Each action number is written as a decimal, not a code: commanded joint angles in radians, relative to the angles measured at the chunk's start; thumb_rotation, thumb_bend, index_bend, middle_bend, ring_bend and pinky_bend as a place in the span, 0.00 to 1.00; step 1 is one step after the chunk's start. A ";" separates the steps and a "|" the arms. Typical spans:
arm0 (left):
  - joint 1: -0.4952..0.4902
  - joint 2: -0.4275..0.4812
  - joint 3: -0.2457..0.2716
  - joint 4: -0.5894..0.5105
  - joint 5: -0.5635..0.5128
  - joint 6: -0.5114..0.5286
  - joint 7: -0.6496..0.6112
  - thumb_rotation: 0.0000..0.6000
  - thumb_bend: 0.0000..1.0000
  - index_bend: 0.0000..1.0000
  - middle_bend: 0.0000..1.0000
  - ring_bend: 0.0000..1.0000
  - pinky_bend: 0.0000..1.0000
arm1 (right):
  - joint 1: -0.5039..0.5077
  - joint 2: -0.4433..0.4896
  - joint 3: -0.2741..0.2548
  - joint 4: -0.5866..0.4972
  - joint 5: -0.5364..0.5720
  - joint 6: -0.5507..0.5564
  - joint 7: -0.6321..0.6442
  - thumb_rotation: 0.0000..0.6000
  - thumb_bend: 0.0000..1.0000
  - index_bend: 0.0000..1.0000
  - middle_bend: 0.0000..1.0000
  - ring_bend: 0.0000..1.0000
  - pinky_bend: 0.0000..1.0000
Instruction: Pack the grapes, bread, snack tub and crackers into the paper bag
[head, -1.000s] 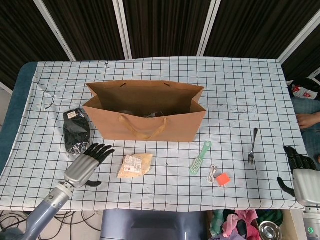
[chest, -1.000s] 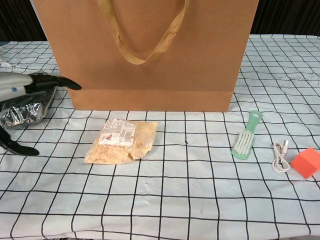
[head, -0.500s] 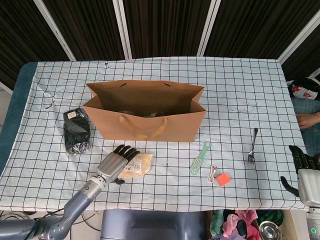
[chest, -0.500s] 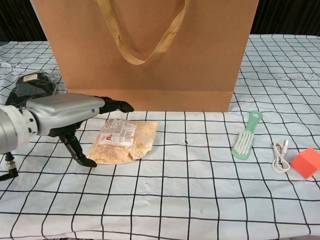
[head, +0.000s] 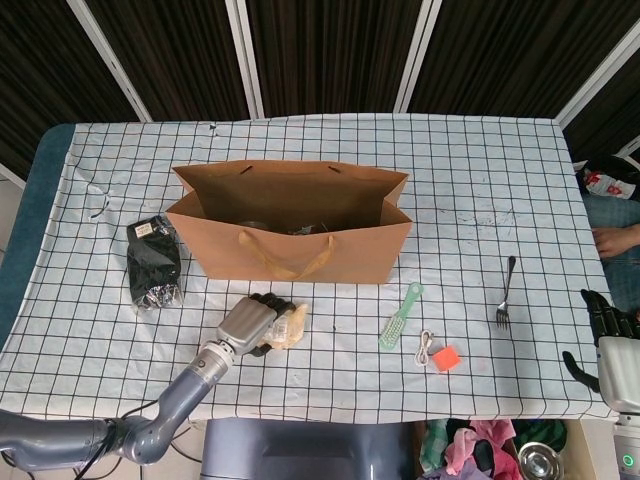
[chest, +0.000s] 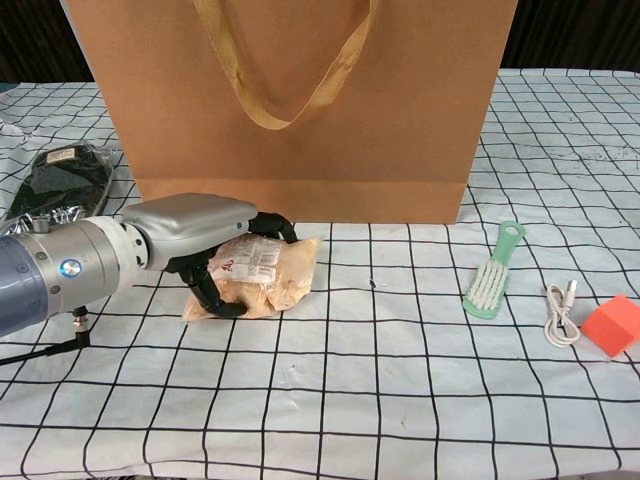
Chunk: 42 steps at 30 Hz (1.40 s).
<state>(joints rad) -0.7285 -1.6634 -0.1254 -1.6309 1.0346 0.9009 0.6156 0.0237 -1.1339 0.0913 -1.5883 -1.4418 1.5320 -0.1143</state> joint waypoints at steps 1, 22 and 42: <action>-0.005 -0.014 0.004 0.025 0.049 0.000 -0.050 1.00 0.36 0.30 0.35 0.25 0.34 | 0.000 -0.001 0.001 0.001 0.000 0.000 0.001 1.00 0.22 0.01 0.09 0.17 0.19; 0.084 0.226 0.071 -0.255 0.614 0.311 -0.388 1.00 0.42 0.39 0.45 0.33 0.39 | -0.006 -0.005 0.011 0.000 0.014 0.012 -0.002 1.00 0.22 0.01 0.10 0.18 0.19; -0.096 0.305 -0.377 -0.312 0.411 0.344 -0.392 1.00 0.41 0.37 0.43 0.33 0.39 | -0.003 -0.016 0.015 0.010 0.034 -0.005 -0.015 1.00 0.22 0.01 0.10 0.18 0.19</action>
<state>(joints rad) -0.7701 -1.3502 -0.4311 -1.9748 1.5196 1.2728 0.2385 0.0210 -1.1500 0.1058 -1.5781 -1.4083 1.5274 -0.1294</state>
